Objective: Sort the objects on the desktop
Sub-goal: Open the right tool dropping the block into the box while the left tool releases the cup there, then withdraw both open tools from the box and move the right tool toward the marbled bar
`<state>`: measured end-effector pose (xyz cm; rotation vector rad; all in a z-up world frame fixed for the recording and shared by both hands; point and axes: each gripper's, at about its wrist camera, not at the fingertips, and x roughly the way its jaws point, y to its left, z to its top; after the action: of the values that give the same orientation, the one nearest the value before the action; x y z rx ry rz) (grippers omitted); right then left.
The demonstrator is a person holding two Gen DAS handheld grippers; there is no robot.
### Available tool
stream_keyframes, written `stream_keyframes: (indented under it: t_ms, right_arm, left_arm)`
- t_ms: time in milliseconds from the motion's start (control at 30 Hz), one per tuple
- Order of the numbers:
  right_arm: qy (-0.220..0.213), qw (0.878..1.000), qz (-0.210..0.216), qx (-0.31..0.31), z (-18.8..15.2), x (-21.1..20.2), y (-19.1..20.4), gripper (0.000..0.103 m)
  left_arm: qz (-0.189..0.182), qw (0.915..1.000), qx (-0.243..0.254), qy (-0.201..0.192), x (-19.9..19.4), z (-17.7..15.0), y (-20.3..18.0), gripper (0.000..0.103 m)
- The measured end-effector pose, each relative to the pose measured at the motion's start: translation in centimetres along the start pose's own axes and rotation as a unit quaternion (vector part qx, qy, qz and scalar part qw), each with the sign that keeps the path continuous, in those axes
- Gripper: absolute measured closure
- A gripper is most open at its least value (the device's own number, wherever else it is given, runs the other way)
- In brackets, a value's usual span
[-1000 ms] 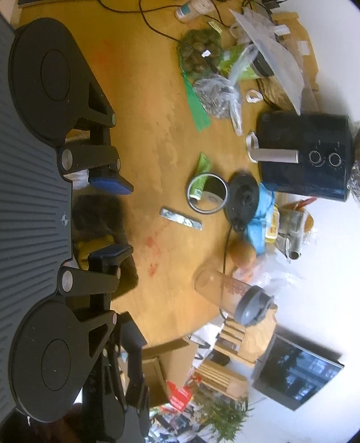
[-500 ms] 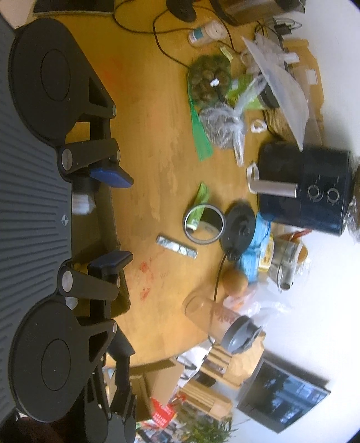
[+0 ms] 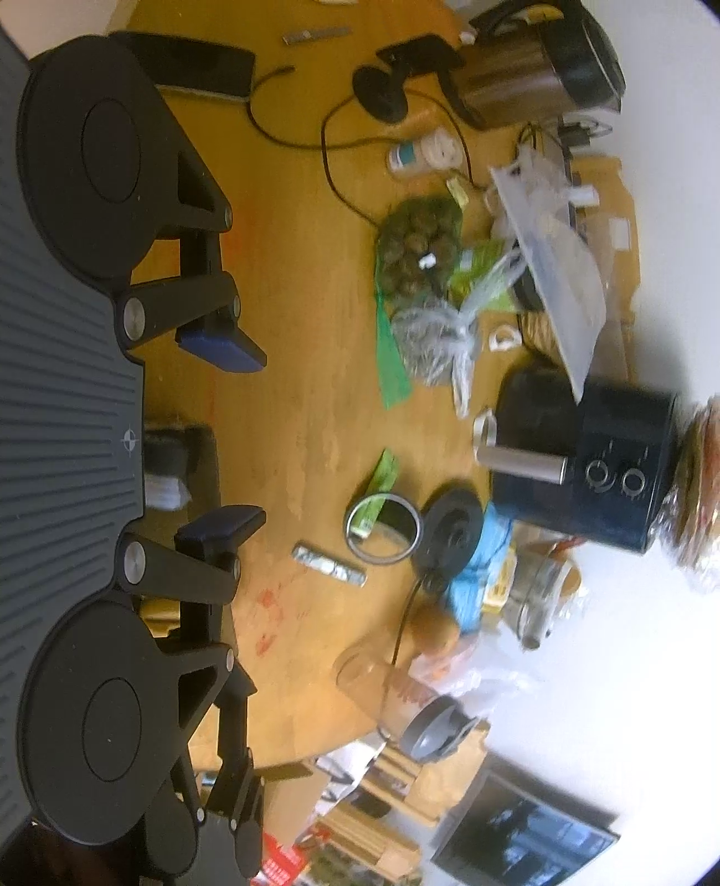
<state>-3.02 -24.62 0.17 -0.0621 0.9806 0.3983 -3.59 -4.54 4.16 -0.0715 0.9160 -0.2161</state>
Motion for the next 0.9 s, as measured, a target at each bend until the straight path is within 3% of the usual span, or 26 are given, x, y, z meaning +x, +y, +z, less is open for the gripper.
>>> stream_keyframes:
  t_ms: [67,133,233,567,600,633,667,900]
  right_arm:
    - [0.001,1.000,0.007,-0.010,0.3,0.3,0.5,0.032]
    - [0.003,1.000,0.009,-0.023,0.6,0.6,1.2,0.013]
    - [-0.006,0.999,0.015,-0.041,0.9,0.7,2.0,0.007]
    - [-0.001,0.999,0.008,-0.032,1.1,1.1,0.9,0.000]
    - [0.000,1.000,0.004,-0.028,1.0,1.1,0.6,0.000]
    - [0.001,1.000,0.001,-0.024,0.9,1.2,0.3,0.000]
    - [0.002,1.000,-0.003,-0.020,0.8,1.2,-0.1,0.000]
    - [0.008,0.999,-0.028,0.019,0.2,0.9,-2.6,0.000]
  left_arm:
    - [0.007,1.0000,-0.004,-0.001,-0.4,0.1,0.5,0.050]
    - [0.013,0.9998,-0.012,-0.003,-0.6,0.1,1.1,0.050]
    - [0.023,0.9993,-0.028,-0.003,-0.7,0.0,1.9,0.050]
    - [0.023,0.9990,-0.029,0.026,1.0,-0.1,1.6,0.048]
    - [0.026,0.9988,-0.030,0.029,1.3,-0.1,1.5,0.047]
    - [0.030,0.9986,-0.031,0.032,1.6,-0.2,1.4,0.034]
    - [0.034,0.9984,-0.033,0.032,1.9,-0.3,1.3,0.028]
    - [0.030,0.9986,-0.033,0.027,3.2,0.0,0.3,0.026]
